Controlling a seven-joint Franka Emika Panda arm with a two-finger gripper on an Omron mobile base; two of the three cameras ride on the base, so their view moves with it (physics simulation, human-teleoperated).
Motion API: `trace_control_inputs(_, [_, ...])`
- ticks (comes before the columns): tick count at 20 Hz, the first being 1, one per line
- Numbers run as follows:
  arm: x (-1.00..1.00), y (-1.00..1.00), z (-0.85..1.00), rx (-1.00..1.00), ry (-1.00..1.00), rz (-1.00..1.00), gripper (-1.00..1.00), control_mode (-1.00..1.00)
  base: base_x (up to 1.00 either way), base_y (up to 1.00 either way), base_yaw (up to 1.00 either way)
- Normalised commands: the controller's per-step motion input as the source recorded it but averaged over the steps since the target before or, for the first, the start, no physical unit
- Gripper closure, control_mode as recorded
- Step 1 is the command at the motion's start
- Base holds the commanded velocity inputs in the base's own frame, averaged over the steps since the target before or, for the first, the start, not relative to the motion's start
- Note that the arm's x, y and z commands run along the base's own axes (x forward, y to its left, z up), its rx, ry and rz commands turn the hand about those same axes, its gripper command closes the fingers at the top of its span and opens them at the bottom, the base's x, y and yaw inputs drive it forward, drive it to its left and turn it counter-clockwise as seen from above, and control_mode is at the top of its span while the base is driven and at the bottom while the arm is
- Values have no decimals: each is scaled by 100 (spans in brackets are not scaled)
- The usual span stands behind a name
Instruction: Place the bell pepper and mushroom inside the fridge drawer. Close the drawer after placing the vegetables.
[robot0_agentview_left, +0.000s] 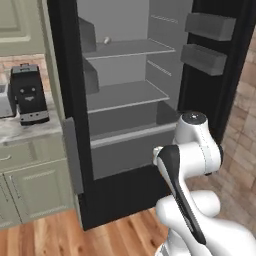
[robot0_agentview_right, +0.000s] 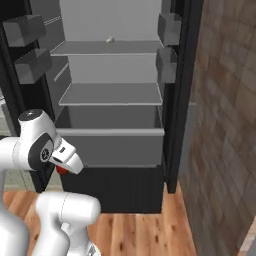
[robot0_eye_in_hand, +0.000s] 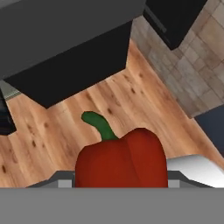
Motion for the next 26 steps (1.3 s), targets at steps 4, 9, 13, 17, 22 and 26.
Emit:
trace_control_inputs(4, [0, 0, 0, 0, 0, 0, 100, 100, 56, -28, 32])
trace_control_inputs(9, [0, 0, 0, 0, 0, 0, 100, 100, 49, -45, 25])
trace_control_inputs(13, [0, 0, 0, 0, 0, 0, 100, 100, 52, -40, 19])
trace_control_inputs(17, [0, 0, 0, 0, 0, 0, 100, 100, 35, -17, 11])
trace_control_inputs(22, [0, 0, 0, 0, 0, 0, 100, 100, 40, -9, 12])
trace_control_inputs(26, [0, 0, 0, 0, 0, 0, 100, 100, 48, -18, 16])
